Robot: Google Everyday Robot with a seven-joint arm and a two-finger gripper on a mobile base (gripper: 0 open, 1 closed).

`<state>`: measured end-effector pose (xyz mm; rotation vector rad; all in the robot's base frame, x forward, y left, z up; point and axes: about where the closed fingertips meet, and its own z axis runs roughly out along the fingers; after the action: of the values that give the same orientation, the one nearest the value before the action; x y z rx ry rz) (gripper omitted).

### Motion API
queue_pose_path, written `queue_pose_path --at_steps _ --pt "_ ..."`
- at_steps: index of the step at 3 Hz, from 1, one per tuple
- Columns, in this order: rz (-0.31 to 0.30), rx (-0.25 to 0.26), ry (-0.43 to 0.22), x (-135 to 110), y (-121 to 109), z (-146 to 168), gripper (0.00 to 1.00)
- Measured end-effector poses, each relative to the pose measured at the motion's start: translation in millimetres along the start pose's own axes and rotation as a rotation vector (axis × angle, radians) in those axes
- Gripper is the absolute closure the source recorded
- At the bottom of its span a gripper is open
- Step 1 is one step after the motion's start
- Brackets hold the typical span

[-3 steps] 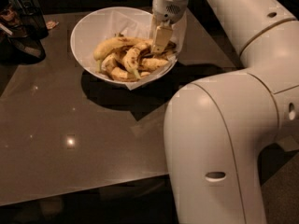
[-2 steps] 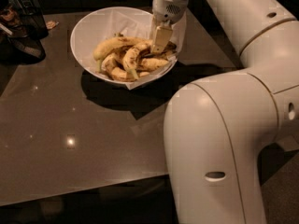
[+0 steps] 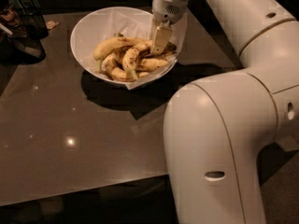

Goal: Pick banana from white bowl

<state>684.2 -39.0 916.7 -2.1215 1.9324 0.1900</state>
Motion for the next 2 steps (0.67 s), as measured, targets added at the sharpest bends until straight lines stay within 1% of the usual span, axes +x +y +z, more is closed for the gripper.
queue_pose_path --at_steps 2 --pt "0.0 0.0 0.0 1.1 0.6 3.4 1.0"
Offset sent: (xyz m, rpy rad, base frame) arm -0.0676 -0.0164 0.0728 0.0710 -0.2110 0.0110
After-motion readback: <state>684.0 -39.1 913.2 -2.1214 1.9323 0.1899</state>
